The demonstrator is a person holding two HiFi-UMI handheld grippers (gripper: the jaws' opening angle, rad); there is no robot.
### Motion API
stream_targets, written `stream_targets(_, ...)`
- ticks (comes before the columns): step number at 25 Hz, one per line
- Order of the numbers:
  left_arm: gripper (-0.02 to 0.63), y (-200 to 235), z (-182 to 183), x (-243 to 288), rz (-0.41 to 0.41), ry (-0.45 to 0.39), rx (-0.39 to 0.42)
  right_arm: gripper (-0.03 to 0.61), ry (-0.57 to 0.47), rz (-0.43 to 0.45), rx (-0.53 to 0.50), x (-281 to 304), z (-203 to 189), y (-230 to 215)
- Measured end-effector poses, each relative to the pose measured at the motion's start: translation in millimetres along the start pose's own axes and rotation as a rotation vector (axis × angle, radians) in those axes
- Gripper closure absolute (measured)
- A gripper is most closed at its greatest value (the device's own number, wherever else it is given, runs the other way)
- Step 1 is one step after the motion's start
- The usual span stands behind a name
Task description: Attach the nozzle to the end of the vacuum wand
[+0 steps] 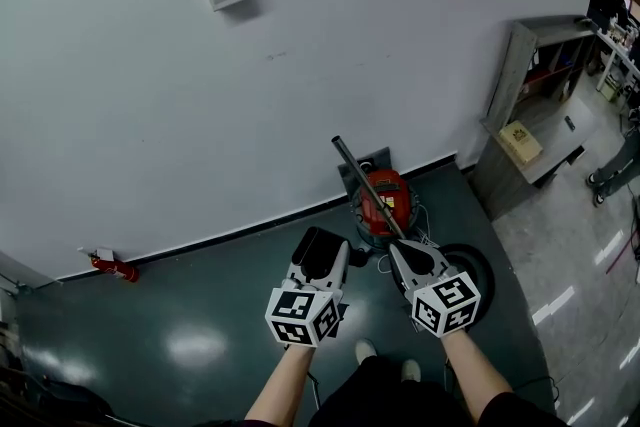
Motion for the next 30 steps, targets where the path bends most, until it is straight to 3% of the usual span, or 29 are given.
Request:
stream_targets(16, 0.528, 45.1, 11.8, 17.0, -0.023, 0.037, -0.018, 0.561, 0.024, -0.047, 0.022, 41.6, 1.4, -3.4)
stream_targets(30, 0.528, 84.9, 28.6, 73.4, 0.002, 0.044, -0.027, 0.561, 0.03, -0.033, 0.041, 102.5, -2.2, -43.5)
Point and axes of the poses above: the fingertips, and each gripper's own axes: x forward along the fingers, y to its left, z out of its top, the point moved 3 cm from there along -x, backward along the fingers, and after that the axes turned 14 degrees about -x, right-handed, at the moved point
